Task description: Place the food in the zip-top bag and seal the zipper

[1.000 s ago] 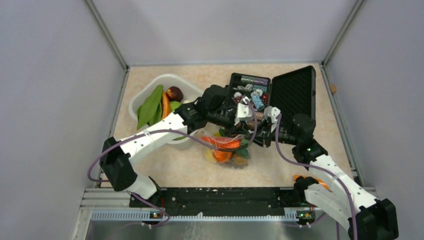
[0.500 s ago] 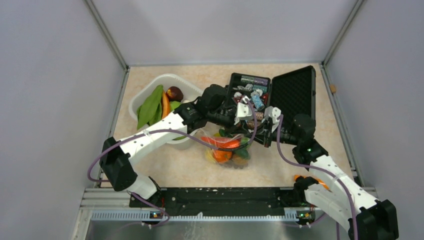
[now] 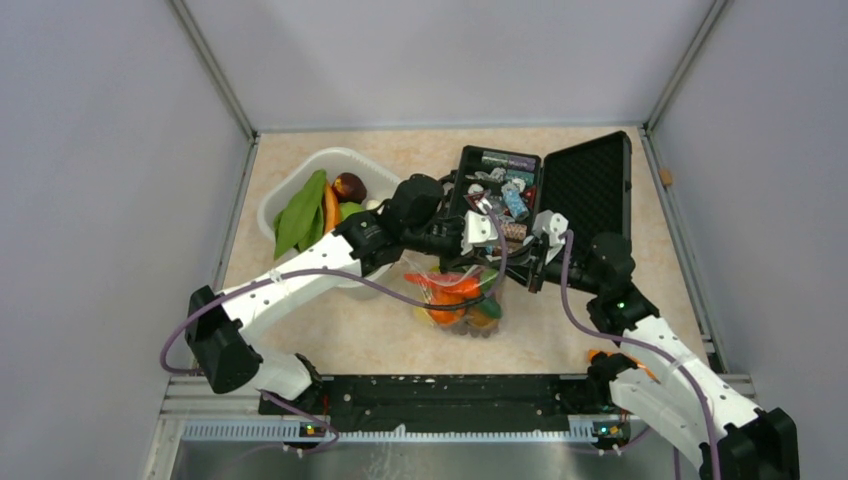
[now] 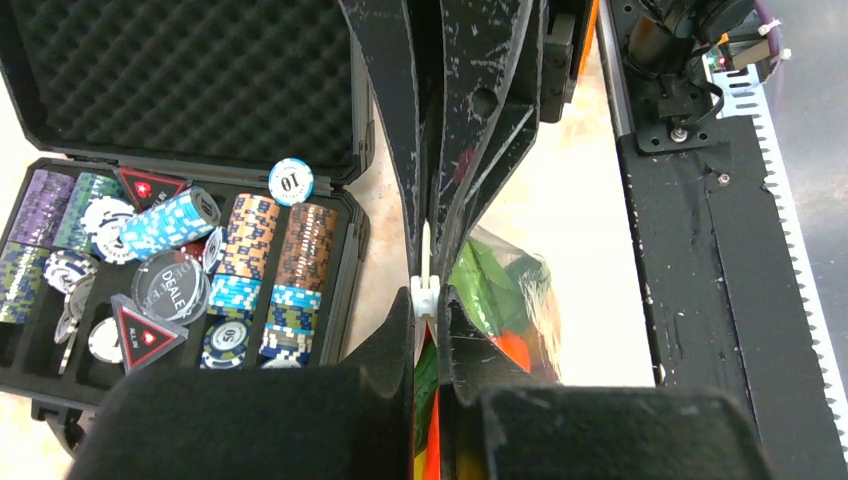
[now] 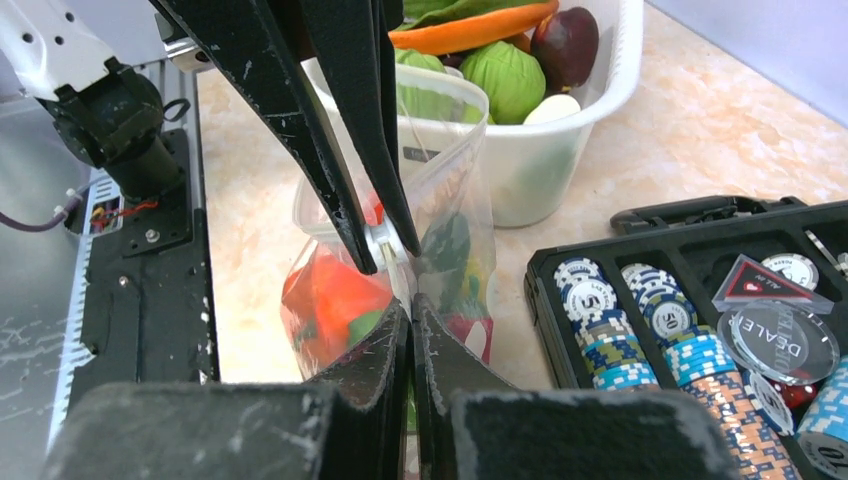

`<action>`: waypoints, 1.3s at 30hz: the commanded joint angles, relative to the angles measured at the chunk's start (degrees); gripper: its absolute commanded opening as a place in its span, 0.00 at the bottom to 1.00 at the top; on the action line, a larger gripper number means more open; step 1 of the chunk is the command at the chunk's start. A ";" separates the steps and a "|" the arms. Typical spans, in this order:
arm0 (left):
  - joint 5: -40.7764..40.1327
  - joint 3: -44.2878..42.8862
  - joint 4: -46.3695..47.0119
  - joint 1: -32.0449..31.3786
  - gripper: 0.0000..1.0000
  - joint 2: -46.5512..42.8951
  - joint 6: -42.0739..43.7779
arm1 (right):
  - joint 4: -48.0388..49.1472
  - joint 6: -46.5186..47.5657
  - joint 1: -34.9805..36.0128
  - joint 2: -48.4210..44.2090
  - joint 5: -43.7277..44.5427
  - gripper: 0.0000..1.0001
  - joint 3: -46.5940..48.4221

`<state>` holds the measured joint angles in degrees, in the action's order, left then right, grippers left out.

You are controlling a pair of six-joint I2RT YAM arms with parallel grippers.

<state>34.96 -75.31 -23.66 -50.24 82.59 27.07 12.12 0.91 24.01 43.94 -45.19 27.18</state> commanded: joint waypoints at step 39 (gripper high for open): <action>3.18 -7.45 -7.66 -0.12 0.00 2.47 -0.75 | 0.94 3.29 2.09 2.07 0.44 0.00 4.06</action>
<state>39.38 -80.68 -28.95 -50.09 85.80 24.62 7.68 5.74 25.74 48.47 -48.80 31.16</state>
